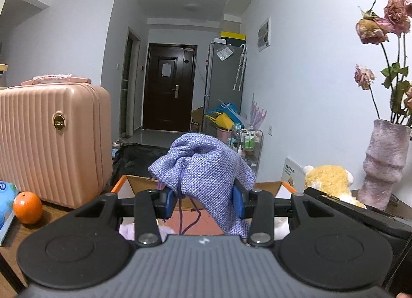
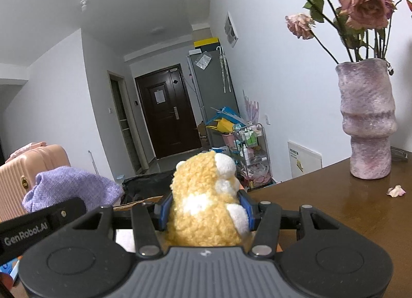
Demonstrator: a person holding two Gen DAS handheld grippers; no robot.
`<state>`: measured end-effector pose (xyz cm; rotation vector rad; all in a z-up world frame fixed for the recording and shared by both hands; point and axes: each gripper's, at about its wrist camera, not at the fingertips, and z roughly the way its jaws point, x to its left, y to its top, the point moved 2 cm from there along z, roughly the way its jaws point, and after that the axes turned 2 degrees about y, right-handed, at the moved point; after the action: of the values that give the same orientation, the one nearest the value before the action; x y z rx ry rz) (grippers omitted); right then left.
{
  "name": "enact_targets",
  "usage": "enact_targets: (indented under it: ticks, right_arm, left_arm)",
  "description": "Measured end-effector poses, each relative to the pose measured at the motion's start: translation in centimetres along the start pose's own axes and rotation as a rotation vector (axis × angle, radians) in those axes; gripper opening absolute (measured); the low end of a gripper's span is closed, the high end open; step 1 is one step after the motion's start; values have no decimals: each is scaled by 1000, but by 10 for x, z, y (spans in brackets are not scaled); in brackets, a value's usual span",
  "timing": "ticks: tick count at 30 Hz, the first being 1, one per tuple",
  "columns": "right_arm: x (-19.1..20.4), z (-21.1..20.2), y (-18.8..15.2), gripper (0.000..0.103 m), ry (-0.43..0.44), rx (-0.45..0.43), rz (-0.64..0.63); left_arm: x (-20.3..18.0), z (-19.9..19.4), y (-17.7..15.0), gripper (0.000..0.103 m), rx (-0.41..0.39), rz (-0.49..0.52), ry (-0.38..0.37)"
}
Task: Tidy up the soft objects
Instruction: 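Carry the pouch and alpaca with both grippers over the box, then open the left gripper to drop the pouch while the right drops the alpaca into the box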
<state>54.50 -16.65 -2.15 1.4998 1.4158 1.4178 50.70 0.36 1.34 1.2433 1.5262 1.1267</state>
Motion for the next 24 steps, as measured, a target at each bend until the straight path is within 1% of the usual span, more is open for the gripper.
enact_targets:
  ticks: [9,16,17,19,20,21,22,23,24]
  right_arm:
    - [9,26,-1,51,-10,9,-8]
    - [13,43,-4,52,-26,39,-44]
    - [12,45,-4,52,-28,47,-46]
    - [11,47,-5,55,-29,63,-51]
    - [11,48,-6,56,-34,68,-51]
    - [10,48,-7,63,-40,68,-52]
    - [10,48,-7,66,-46,68,-58]
    - [10,47,-7,73,-56,62,-65]
    - [10,45,-7,79,-65,53,-74]
  left_arm:
    - [2,23,1,43,-3,13,40]
    - [11,40,-3,45,31,0,69]
    - [12,41,-4,48,39,-6,71]
    - [14,42,-6,56,55,-18,71]
    - [16,42,-6,65,59,-27,75]
    - [16,40,-6,71,58,-34,77]
    - [18,39,-6,73,53,-40,78]
    - [19,38,-6,79,49,-43,80]
    - [19,37,-6,89,44,-42,92]
